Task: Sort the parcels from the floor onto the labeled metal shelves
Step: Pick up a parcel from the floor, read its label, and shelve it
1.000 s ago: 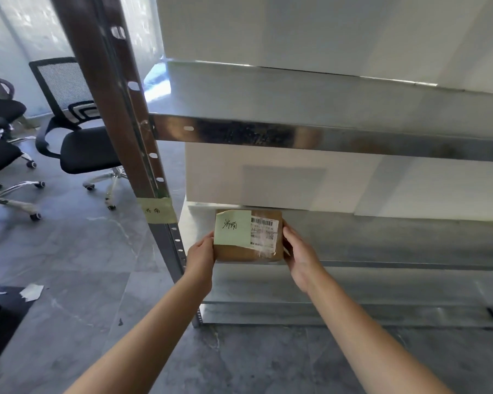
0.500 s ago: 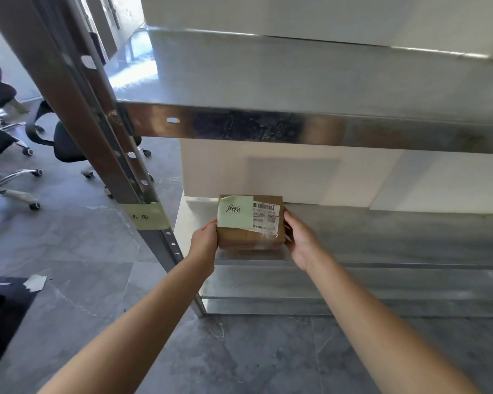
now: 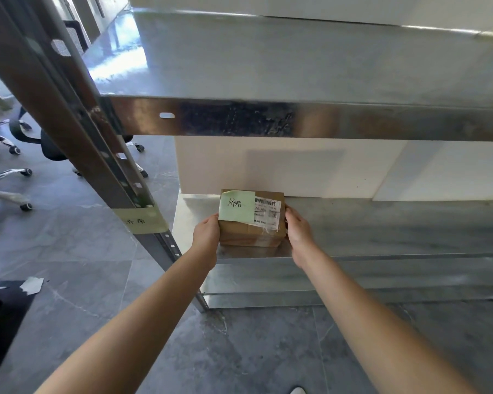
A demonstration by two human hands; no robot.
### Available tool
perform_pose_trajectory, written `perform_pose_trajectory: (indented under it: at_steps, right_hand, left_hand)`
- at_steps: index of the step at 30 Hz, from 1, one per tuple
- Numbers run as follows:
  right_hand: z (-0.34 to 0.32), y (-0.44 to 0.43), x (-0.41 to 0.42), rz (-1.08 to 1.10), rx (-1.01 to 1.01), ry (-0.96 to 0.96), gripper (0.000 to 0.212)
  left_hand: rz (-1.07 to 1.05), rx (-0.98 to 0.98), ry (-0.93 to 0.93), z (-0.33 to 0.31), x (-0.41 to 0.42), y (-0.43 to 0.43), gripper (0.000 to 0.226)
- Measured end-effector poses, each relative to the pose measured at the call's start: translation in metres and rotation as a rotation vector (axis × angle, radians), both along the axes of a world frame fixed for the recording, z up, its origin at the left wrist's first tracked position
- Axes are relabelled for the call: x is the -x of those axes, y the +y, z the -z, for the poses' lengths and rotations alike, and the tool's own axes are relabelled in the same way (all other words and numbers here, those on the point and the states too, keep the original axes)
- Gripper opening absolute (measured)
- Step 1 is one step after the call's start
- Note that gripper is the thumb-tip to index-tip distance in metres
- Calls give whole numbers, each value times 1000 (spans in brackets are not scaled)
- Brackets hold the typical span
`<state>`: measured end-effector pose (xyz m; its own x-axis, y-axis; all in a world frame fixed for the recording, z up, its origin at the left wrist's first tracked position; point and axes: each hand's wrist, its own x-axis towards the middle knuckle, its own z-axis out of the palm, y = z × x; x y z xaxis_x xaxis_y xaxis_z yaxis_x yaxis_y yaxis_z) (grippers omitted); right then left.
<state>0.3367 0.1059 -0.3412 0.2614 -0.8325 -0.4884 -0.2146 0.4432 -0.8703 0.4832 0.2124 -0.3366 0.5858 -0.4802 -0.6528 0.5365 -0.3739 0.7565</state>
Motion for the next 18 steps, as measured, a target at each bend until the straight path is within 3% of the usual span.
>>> perform_pose_trajectory:
  at_steps: [13, 18]
  right_hand:
    - [-16, 23, 9, -16, 81, 78, 40]
    - [-36, 33, 15, -8, 159, 123, 40]
  left_hand:
    - [89, -97, -167, -15, 7, 16, 26]
    - [69, -4, -374, -45, 9, 19, 36]
